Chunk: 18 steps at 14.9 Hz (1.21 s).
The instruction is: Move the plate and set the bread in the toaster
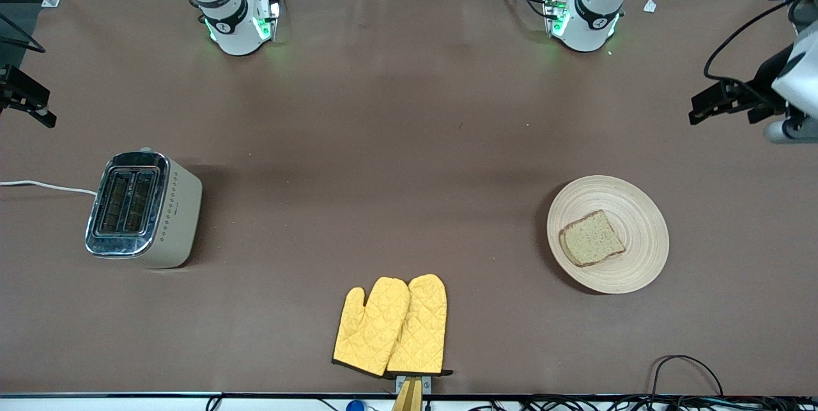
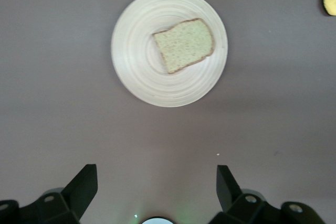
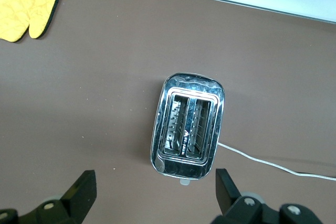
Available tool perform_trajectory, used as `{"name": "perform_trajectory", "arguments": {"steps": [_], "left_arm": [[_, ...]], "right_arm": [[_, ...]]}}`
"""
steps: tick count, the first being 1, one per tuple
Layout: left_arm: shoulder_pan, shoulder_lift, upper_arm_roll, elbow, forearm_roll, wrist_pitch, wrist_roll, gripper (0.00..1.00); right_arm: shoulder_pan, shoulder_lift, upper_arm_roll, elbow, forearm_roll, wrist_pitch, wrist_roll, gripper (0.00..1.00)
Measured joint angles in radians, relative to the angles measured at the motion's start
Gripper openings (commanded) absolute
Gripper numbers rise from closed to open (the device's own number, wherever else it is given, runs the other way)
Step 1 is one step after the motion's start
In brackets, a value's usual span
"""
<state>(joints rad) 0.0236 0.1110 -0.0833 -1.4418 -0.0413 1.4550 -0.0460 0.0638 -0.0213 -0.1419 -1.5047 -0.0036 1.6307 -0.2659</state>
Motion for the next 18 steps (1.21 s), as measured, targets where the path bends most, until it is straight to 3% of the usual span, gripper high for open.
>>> {"name": "perform_trajectory", "arguments": {"steps": [6,12,18], "left_arm": [[0.143,0.174,0.039,0.002,-0.239,0.120,0.136,1.00],[0.189,0.353,0.039,0.004,-0.300,0.339,0.177,1.00],[0.285,0.498,0.039,0.006,-0.453,0.375,0.337,0.91]], "right_arm": [[0.000,0.000,0.000,-0.001,0.000,0.000,0.000,1.00],[0.000,0.000,0.000,-0.002,0.000,0.000,0.000,1.00],[0.000,0.000,0.000,-0.003,0.003,0.000,0.000,1.00]]}}
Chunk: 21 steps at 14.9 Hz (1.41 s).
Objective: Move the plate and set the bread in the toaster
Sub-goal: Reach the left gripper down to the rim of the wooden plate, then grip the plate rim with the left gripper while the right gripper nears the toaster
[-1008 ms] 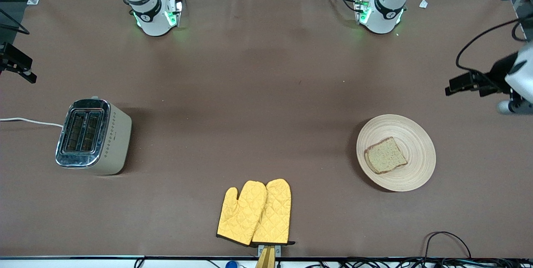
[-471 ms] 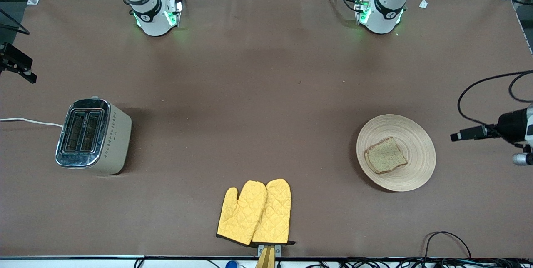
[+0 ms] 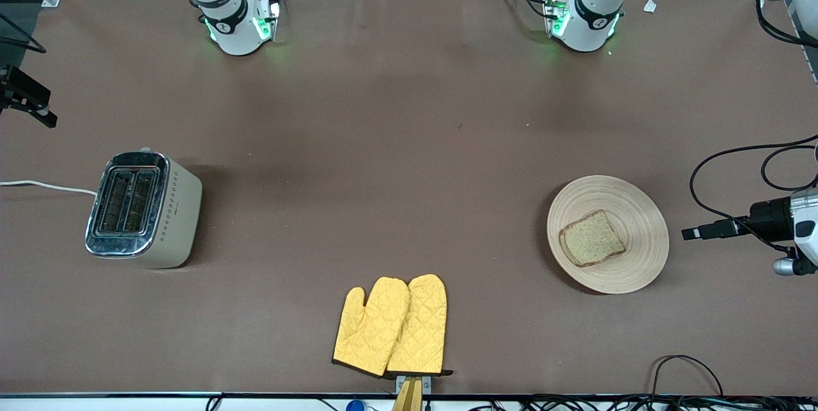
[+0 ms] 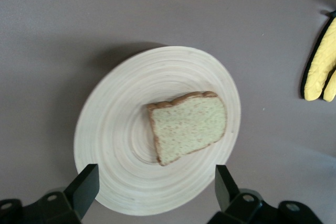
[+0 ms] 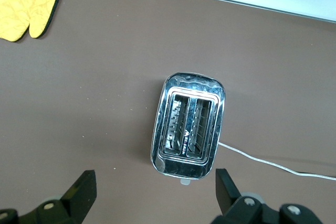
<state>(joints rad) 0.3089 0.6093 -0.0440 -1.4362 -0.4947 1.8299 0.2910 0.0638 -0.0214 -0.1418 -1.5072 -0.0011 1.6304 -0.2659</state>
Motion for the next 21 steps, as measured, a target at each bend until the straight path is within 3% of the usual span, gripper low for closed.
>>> {"name": "perform_trajectory", "arguments": {"steps": [11,17,21], "left_arm": [[0.085,0.215,0.000,0.008,-0.141,0.059,0.384,0.59],[0.092,0.241,-0.001,0.014,-0.148,0.059,0.436,0.36],[0.092,0.253,-0.001,0.014,-0.174,0.059,0.462,0.26]], "right_arm": [[0.000,0.000,-0.002,-0.004,0.037,0.005,0.000,1.00],[0.000,0.007,-0.002,-0.016,0.059,0.000,0.000,1.00],[0.000,0.031,-0.002,-0.035,0.060,-0.031,0.000,1.00]]}}
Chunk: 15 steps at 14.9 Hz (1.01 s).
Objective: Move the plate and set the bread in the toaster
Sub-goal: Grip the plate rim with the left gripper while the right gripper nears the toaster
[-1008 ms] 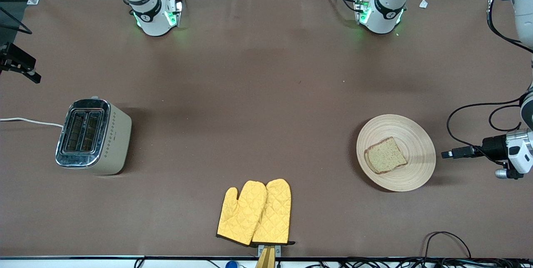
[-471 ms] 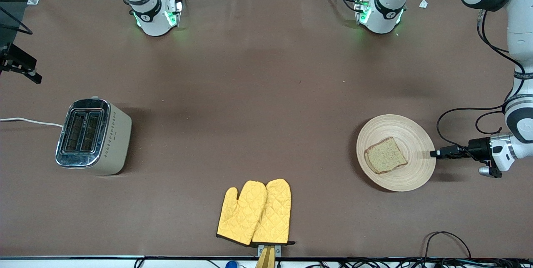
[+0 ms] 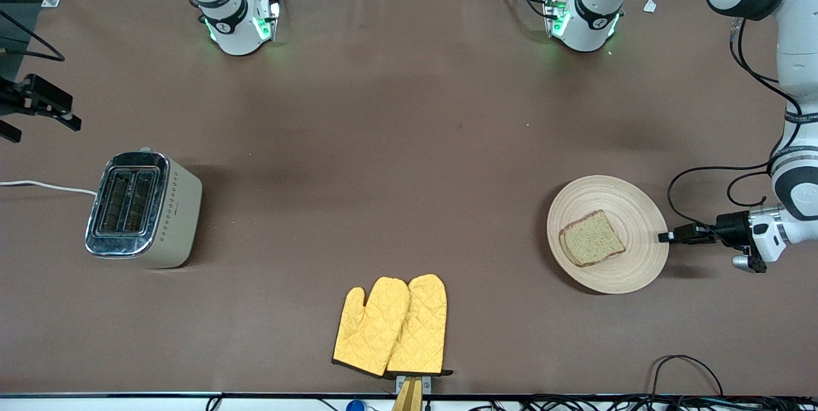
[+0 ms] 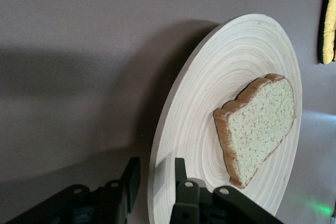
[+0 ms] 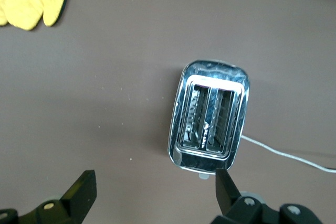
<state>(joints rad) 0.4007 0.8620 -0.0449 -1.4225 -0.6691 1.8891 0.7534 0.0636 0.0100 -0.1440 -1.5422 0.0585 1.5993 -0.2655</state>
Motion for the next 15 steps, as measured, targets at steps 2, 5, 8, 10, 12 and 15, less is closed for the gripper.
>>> {"name": "perform_trajectory", "arguments": {"steps": [2,5,8,10,12,15], "left_arm": [[0.001,0.008,0.000,0.000,-0.004,0.000,0.004,0.21],[0.002,0.008,-0.001,0.001,-0.011,-0.003,0.007,0.12],[0.005,0.007,-0.002,0.005,-0.022,-0.016,0.028,0.02],[0.008,0.006,-0.004,0.009,-0.026,-0.025,0.032,0.01],[0.008,0.006,-0.006,0.013,-0.026,-0.028,0.033,0.00],[0.013,0.005,-0.018,0.027,-0.026,-0.051,0.056,0.00]], "right_arm": [[0.001,0.028,0.001,-0.012,0.008,0.003,0.000,1.00],[0.023,0.075,0.003,-0.024,0.052,0.013,0.032,1.00],[0.069,0.134,0.006,-0.029,0.100,0.017,0.164,1.00],[0.093,0.177,0.008,-0.035,0.189,0.048,0.220,1.00],[0.102,0.219,0.008,-0.064,0.259,0.108,0.241,1.00],[0.115,0.255,0.008,-0.148,0.361,0.145,0.242,1.00]]}}
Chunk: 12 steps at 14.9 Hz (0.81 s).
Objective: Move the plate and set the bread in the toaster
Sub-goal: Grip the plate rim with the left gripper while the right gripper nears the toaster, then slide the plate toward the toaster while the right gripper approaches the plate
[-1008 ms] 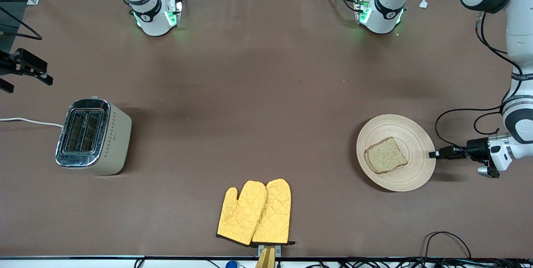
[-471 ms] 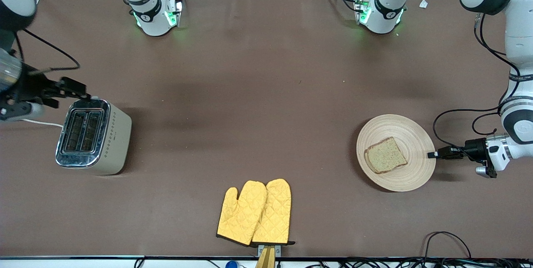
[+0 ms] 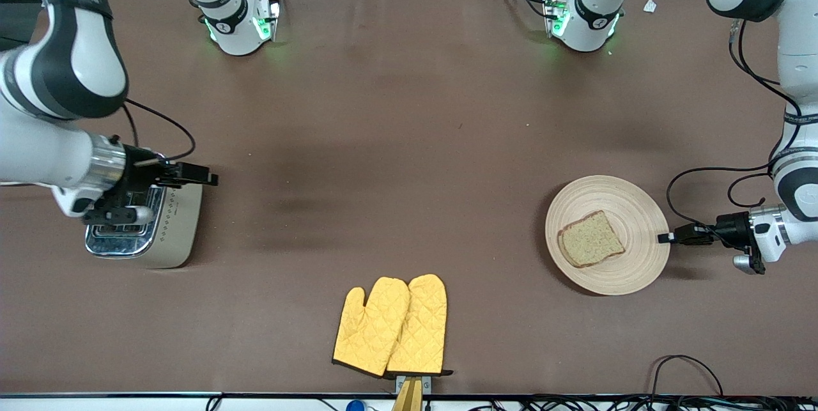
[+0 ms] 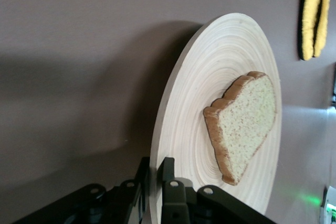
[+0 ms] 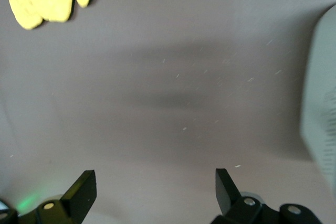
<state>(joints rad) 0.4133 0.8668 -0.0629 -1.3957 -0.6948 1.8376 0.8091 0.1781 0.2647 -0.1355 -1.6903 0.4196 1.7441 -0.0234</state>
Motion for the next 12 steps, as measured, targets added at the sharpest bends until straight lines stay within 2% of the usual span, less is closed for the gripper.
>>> {"name": "perform_trajectory", "arguments": {"steps": [5,9,10,12], "left_arm": [[0.007,0.000,-0.094,0.018,-0.014,-0.038,0.063,0.00],[0.004,0.000,-0.159,0.018,-0.079,-0.054,0.046,0.00],[0.004,0.000,-0.181,0.018,-0.089,-0.064,0.029,0.00],[0.004,0.000,-0.230,0.018,-0.093,-0.077,-0.032,0.00]], "right_arm": [[0.026,-0.024,0.000,-0.127,0.116,0.064,0.015,1.00],[0.026,-0.020,-0.002,-0.170,0.125,0.143,0.017,1.00],[0.031,-0.009,-0.001,-0.178,0.127,0.167,0.015,0.97],[0.056,0.005,-0.001,-0.182,0.129,0.216,0.017,1.00]]}}
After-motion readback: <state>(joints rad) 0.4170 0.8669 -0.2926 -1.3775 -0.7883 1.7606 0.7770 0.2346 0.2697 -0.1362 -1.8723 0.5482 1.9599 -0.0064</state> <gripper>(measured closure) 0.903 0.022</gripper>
